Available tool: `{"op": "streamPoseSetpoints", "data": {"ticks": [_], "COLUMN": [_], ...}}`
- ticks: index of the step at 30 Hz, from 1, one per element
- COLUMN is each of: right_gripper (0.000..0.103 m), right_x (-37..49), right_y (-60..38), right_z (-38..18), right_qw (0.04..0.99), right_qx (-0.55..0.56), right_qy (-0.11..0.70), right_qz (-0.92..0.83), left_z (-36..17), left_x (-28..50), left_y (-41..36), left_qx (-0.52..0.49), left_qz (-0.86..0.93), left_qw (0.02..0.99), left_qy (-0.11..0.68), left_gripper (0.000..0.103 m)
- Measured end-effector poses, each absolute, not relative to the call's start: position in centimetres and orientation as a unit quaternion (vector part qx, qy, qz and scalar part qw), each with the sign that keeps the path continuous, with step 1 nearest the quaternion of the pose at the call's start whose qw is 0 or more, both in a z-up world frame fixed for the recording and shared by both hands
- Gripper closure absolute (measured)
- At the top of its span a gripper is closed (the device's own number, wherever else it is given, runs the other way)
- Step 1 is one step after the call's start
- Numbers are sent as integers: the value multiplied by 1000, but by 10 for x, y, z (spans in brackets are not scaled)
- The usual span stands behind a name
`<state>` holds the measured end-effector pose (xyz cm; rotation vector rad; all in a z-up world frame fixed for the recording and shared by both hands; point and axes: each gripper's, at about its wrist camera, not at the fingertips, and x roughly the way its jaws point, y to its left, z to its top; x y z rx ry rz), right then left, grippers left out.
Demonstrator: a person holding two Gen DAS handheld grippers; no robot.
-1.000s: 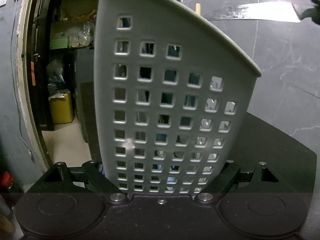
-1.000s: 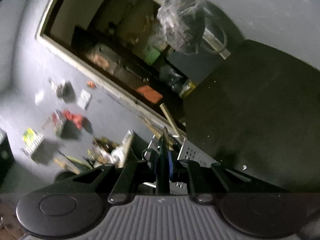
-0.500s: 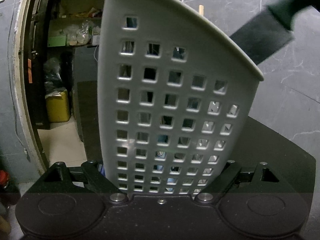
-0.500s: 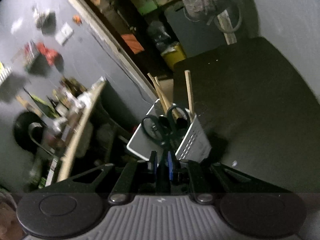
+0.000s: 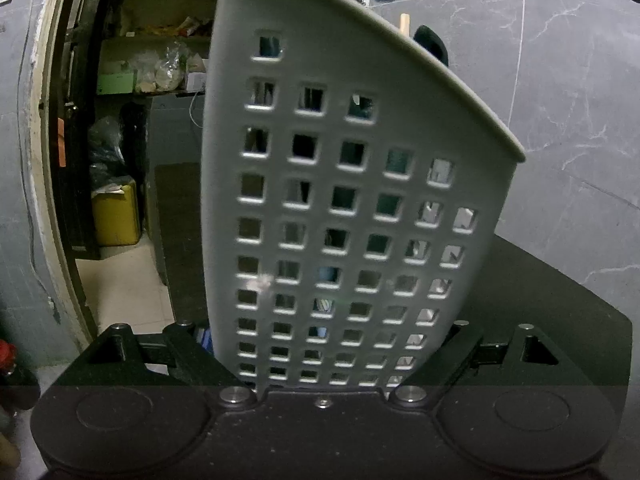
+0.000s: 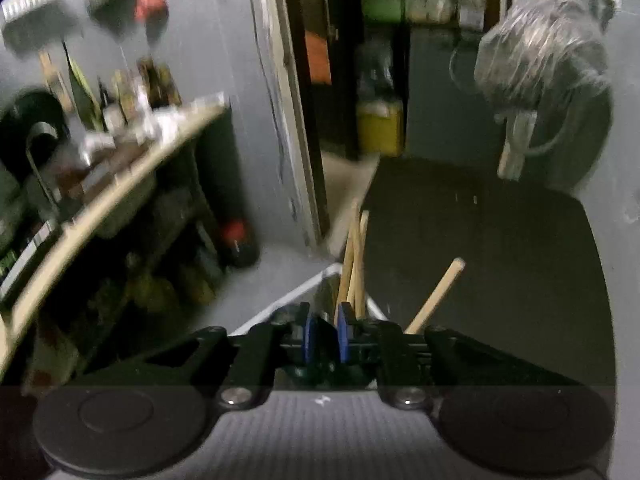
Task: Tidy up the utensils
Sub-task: 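Lower the knife into the caddy and open the right tool, then set the caddy down on the table and open the left tool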
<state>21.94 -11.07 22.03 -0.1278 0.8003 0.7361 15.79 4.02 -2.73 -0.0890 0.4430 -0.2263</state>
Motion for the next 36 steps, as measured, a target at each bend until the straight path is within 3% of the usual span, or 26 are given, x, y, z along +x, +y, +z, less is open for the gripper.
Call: {"op": "streamPoseSetpoints", "data": {"ticks": [3,8,12,14,23,36], "right_gripper": [76,47,42,34,26,16], "right_x": [208,174,136,120,69,49], "right_y": [-125,-167,-196,-202,-216,-225], "right_z": [226,235,221,213,182,151], "right_qw": [864,900,921,928,943,951], "right_qx": [-39,-3,14,13,21,44], "right_qy": [353,253,191,170,99,71], "right_qz": [357,356,339,331,316,298], "left_z": [-26,-26,-24,-24,-22,-23], "left_x": [156,144,133,127,108,83], "left_y": [39,37,33,32,38,47], "left_qx": [-45,-42,-34,-34,-30,-35], "left_qz": [-108,-101,-96,-96,-85,-90], "left_qw": [969,970,972,973,977,978], "left_qy": [218,217,210,208,192,186], "left_gripper": [15,15,15,14,14,14]}}
